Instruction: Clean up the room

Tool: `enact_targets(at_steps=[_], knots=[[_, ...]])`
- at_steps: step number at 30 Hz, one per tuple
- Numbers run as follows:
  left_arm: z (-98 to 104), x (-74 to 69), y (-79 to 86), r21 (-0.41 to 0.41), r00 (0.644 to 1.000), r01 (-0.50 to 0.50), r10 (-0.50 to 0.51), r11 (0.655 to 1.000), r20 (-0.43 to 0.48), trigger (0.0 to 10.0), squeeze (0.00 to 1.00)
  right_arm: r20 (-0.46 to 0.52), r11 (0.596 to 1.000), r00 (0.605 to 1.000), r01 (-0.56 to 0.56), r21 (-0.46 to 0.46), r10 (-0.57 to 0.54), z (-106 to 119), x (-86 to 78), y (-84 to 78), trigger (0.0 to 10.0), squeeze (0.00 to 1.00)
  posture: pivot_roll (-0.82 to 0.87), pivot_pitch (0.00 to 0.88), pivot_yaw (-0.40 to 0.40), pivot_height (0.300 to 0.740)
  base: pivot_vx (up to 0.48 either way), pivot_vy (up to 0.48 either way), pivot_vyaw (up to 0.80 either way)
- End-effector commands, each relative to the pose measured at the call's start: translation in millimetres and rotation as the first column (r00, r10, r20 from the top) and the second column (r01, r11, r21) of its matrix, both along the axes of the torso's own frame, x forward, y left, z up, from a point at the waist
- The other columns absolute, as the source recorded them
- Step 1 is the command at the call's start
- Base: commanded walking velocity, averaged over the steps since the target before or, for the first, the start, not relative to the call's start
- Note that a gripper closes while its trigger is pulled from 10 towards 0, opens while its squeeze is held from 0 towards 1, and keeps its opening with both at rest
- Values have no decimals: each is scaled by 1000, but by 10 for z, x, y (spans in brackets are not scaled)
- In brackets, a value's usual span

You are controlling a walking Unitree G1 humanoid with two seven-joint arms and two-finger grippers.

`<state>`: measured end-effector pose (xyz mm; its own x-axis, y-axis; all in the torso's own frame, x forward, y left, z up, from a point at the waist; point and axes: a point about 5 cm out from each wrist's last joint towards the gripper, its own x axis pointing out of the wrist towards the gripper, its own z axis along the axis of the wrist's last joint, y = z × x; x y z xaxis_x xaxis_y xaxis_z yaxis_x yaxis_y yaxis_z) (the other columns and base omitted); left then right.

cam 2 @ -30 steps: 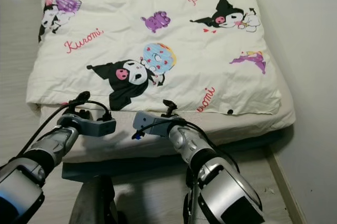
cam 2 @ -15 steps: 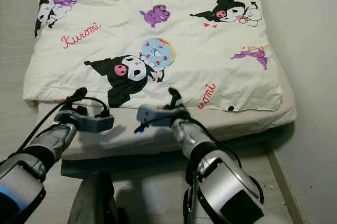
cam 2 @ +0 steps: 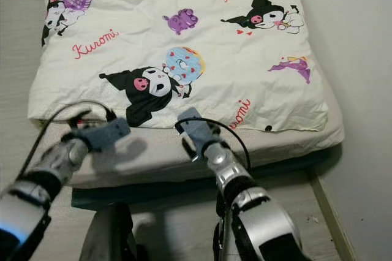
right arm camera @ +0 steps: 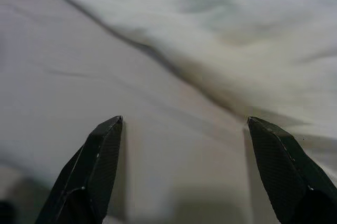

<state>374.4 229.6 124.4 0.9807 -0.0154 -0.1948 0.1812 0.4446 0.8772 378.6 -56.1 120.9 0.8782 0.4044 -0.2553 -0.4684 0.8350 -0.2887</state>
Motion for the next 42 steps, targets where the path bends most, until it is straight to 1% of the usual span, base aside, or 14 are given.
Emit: enact_targets(at_steps=[1, 4, 5, 6, 7, 9, 11, 13, 14, 15, 18, 24, 32, 42], knots=[[-296, -180, -87, -105, 994, 69, -77, 992, -79, 10000, 0, -44, 997, 999, 10, 72, -7, -110, -63, -4, 10000, 0, -51, 282, -36, 562, 0, 0, 0], [-336, -254, -145, -195, 993, 96, -107, 976, -48, 10000, 0, -65, 990, 998, 35, 133, -27, -145, -81, -36, 10000, 0, -43, 270, -36, 562, 0, 0, 0], [-327, -304, -192, -283, 993, 110, -115, 953, 0, 10000, 0, -65, 984, 997, 59, 171, -48, -160, -90, -71, 10000, 0, -37, 261, -37, 562, 0, 0, 0], [-286, -348, -244, -450, 996, 89, -75, 889, 49, 10000, 0, -57, 973, 996, 80, 214, -69, -161, -96, -113, 10000, 0, -32, 250, -37, 562, 0, 0, 0], [-286, -348, -244, -450, 996, 89, -75, 889, 49, 10000, 0, -57, 973, 996, 80, 214, -69, -161, -96, -113, 10000, 0, -32, 250, -37, 562, 0, 0, 0], [-175, -392, -222, -676, 990, 27, 72, 737, 118, 10000, 0, -37, 939, 993, 115, 324, -109, -134, -100, -216, 10000, 0, -28, 234, -38, 562, 0, 0, 0], [-175, -392, -222, -676, 990, 27, 72, 737, 118, 10000, 0, -37, 939, 993, 115, 324, -109, -134, -100, -216, 10000, 0, -28, 234, -38, 562, 0, 0, 0], [-172, -419, -100, -830, 955, -82, 281, 552, 93, 10000, 0, -26, 908, 988, 153, 390, -155, -155, -134, -323, 10000, 0, -27, 230, -42, 562, 0, 0, 0], [-172, -419, -100, -830, 955, -82, 281, 552, 93, 10000, 0, -26, 908, 988, 153, 390, -155, -155, -134, -323, 10000, 0, -27, 230, -42, 562, 0, 0, 0], [-205, -447, -75, -850, 936, -113, 342, 515, 83, 10000, 0, -3, 905, 982, 176, 387, -189, -190, -172, -381, 10000, 0, -27, 224, -45, 562, 0, 0, 0], [-255, -483, -119, -854, 919, -128, 385, 504, 89, 10000, 0, -1, 891, 968, 233, 390, -253, -305, -258, -506, 10000, 0, -25, 226, -42, 562, 0, 0, 0], [-251, -552, -224, -859, 923, -127, 377, 496, 81, 10000, 0, -45, 871, 973, 221, 438, -225, -397, -354, -556, 10000, 0, -27, 225, -41, 562, 0, 0, 0], [-224, -647, -416, -840, 953, -79, 288, 537, 95, 10000, 0, -47, 863, 979, 195, 466, -196, -453, -466, -561, 10000, 0, -29, 213, -40, 587, 0, 0, 0], [-268, -694, -475, -828, 961, -85, 264, 555, 77, 10000, 0, -52, 869, 983, 181, 460, -177, -474, -516, -543, 10000, 0, -34, 187, -41, 617, 0, 0, 0]])
